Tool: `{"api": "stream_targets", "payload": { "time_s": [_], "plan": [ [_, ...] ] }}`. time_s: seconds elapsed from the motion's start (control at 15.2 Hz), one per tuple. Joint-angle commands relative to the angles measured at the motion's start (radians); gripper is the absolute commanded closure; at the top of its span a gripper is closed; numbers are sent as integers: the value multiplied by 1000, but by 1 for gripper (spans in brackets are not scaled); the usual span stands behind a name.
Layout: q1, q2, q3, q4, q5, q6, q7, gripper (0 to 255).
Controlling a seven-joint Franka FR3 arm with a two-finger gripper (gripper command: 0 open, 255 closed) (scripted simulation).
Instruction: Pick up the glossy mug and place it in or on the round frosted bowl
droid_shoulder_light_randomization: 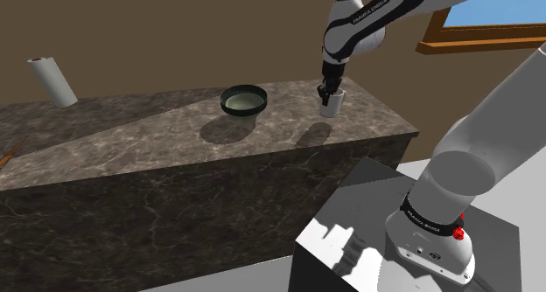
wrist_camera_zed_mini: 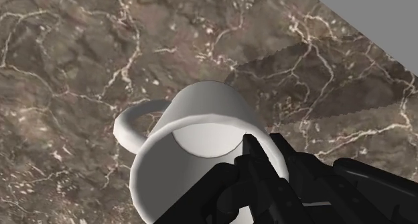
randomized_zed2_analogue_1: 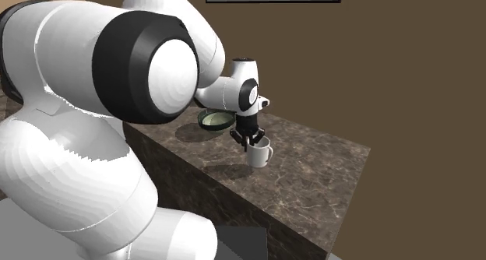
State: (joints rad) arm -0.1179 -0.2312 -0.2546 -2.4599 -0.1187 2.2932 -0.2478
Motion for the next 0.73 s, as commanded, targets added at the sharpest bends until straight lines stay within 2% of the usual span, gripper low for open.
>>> {"api": "stream_targets", "payload": {
  "time_s": [0.0,0.66],
  "plan": [
    [0,-19,3,13,-2,-32,3,255],
    [0,-80,15,98,-4,-177,4,255]
  ]
}}
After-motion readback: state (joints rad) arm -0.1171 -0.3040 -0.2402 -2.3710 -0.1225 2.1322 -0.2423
